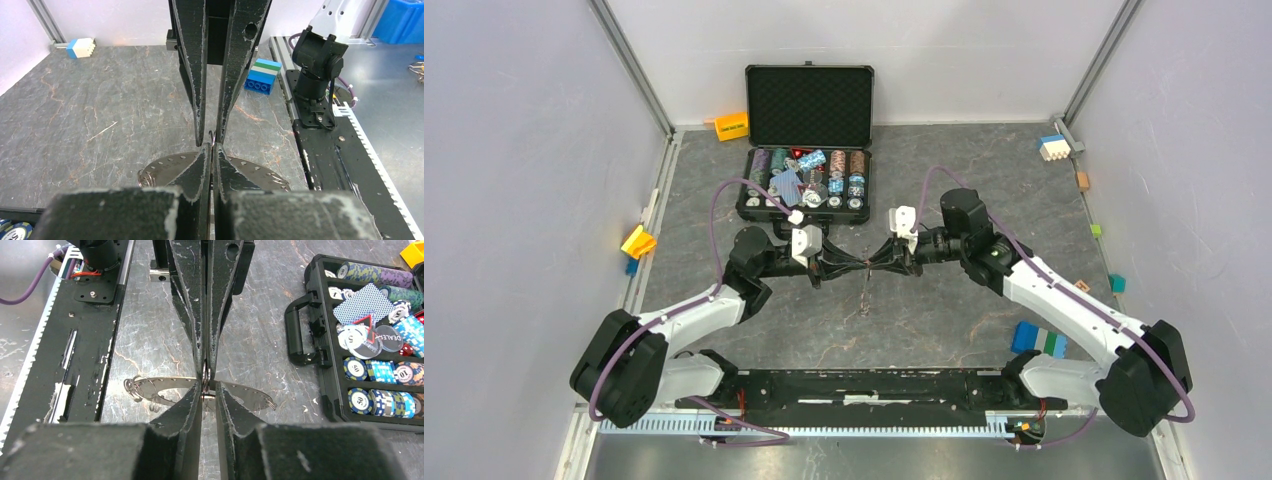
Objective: Put the keys on the keyring
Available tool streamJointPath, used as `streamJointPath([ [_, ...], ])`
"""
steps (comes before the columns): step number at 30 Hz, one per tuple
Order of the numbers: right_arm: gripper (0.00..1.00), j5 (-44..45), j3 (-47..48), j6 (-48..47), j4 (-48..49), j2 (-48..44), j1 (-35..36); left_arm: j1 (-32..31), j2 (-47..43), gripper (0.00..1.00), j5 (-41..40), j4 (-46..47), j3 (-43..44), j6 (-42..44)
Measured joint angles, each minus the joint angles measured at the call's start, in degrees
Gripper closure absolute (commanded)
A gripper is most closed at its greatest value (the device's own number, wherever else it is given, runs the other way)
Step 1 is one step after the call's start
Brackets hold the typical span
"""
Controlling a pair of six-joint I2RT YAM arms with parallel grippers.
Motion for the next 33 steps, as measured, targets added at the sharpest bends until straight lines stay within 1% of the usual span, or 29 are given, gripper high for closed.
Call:
streamJointPath([
  [4, 0.85, -0.50, 0.37, 0.33, 0.11, 0.26, 0.00, 0.00, 0.00, 0.98, 0.00, -0.39, 0.00, 0.02],
  [7, 0.94, -0.76, 0.42, 0.48, 0.13, 0.35, 0.00, 0.00, 0.00, 0.98, -0.02, -0.76, 0.00, 0.79],
  [8, 0.98, -0.83, 0.42, 0.50, 0.11, 0.35, 0.00, 0.00, 0.00, 0.98, -0.02, -0.81, 0.00, 1.03],
  [9, 1.00, -0.92, 0.42, 0.59, 0.09, 0.35, 0.00, 0.00, 0.00, 0.98, -0.02, -0.79, 0.00, 1.18],
  [13, 1.00, -0.85, 0.42, 0.68, 0.00, 0.35, 0.00, 0.00, 0.00, 0.98, -0.02, -0.94, 0.02, 1.84],
  [14, 1.00, -0.68, 0.42, 0.61, -0.13, 0.35, 0.00, 0.00, 0.00, 0.96, -0.02, -1.14, 0.04, 2.08],
  [16, 1.00, 0.07, 0.63, 0.15, -0.79, 0.35, 0.07, -0.02, 0.00, 0.86, -0.07, -2.05, 0.22, 3.15],
  [17, 1.00, 0.50, 0.74, -0.22, -1.25, 0.35, 0.11, -0.04, 0.00, 0.80, -0.11, -2.84, 0.50, 3.89],
  [21, 1.00, 4.59, 1.64, -2.40, -3.52, 0.15, 1.07, -0.13, -0.87, 0.59, -0.66, -11.39, 3.32, 9.94],
  [23, 1.00, 7.15, 2.21, -3.65, -5.03, -0.04, 1.84, -0.13, -1.64, 0.52, -0.98, -16.41, 4.90, 13.62],
  [25, 1.00, 9.81, 3.13, -5.09, -6.80, -0.04, 3.10, -0.13, -2.43, 0.49, -1.86, -21.99, 6.88, 17.90],
  [27, 1.00, 11.76, 4.04, -6.23, -8.61, -0.04, 4.11, -0.11, -3.02, 0.49, -2.51, -26.47, 8.63, 21.64],
  [29, 1.00, 13.51, 4.83, -7.04, -9.92, -0.02, 4.92, -0.11, -3.26, 0.52, -3.48, -29.75, 9.94, 24.09],
  [33, 1.00, 16.04, 6.62, -8.09, -11.89, 0.55, 5.86, -0.15, -2.99, 0.65, -4.50, -34.53, 12.24, 27.02],
])
